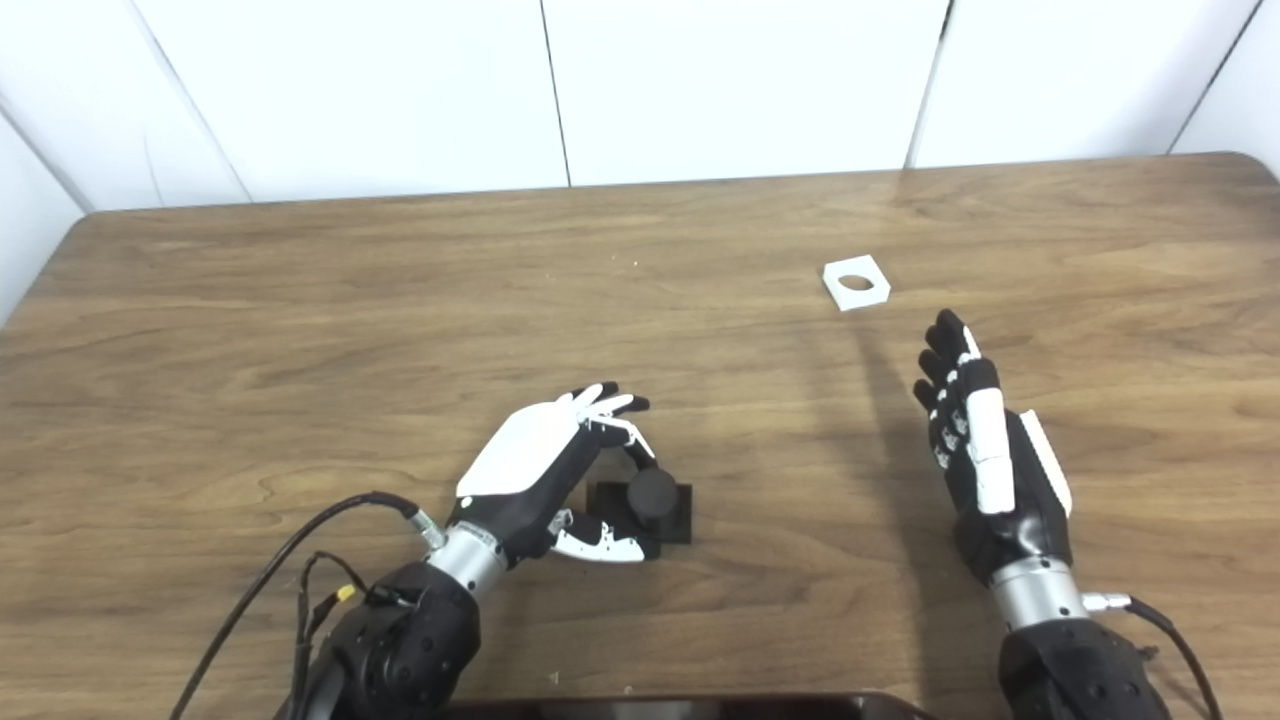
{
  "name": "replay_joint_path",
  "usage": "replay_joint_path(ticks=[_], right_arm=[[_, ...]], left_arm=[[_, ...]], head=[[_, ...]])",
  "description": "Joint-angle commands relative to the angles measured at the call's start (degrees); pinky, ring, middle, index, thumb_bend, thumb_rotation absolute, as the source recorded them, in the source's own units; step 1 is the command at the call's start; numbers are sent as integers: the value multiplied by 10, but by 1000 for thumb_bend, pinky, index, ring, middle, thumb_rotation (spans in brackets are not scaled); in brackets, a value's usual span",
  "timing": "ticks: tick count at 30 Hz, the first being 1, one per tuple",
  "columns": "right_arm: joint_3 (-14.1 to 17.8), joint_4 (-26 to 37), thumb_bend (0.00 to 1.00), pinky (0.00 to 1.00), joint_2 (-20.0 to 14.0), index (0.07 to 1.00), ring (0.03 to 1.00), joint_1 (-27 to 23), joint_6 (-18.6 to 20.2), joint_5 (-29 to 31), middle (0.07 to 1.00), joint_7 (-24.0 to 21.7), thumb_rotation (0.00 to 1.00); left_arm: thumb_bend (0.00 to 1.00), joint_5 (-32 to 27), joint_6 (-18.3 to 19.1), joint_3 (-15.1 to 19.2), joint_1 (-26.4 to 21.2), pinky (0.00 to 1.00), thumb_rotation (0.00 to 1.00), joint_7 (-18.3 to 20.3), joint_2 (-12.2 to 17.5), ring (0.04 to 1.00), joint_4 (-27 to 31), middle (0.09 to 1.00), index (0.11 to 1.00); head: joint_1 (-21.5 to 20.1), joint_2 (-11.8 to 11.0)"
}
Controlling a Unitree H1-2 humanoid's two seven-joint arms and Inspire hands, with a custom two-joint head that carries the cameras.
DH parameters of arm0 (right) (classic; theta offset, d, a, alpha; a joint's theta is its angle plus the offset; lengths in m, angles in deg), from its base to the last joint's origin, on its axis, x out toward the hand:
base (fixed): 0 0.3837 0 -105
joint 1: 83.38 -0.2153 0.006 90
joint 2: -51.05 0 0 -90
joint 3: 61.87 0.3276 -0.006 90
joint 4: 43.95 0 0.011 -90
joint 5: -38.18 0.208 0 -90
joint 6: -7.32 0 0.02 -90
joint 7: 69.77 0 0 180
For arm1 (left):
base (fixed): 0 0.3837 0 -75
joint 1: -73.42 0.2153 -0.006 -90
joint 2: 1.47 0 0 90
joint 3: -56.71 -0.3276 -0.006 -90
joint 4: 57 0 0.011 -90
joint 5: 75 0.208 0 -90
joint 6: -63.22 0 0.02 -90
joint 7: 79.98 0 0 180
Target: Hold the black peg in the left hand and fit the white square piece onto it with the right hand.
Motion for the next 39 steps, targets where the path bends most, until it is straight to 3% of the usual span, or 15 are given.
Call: replay_joint_path(ticks=[1, 10, 18, 39], right_arm=[[3, 19, 635, 1000, 4, 1000, 1000, -5, -14, -3, 1000, 1, 1000], [7, 18, 631, 1000, 0, 1000, 1000, -7, -15, -3, 1000, 1, 1000], [7, 19, 627, 1000, -10, 1000, 1000, -8, -12, -10, 1000, -3, 1000], [9, 21, 639, 1000, -12, 1000, 1000, -2, -7, -11, 1000, -7, 1000]], left_arm=[[507, 2, -10, 1, -1, 1000, 86, 4, -3, 998, 4, 921, 492], [505, 24, -9, 4, -2, 994, 86, 17, 3, 988, 10, 917, 493], [507, 30, -26, 13, 0, 960, 85, -11, -2, 969, -2, 903, 492], [505, 14, -31, 54, -7, 1000, 84, -12, -12, 1000, -25, 923, 491]], head=[[1, 1], [5, 2], [5, 3], [7, 6]])
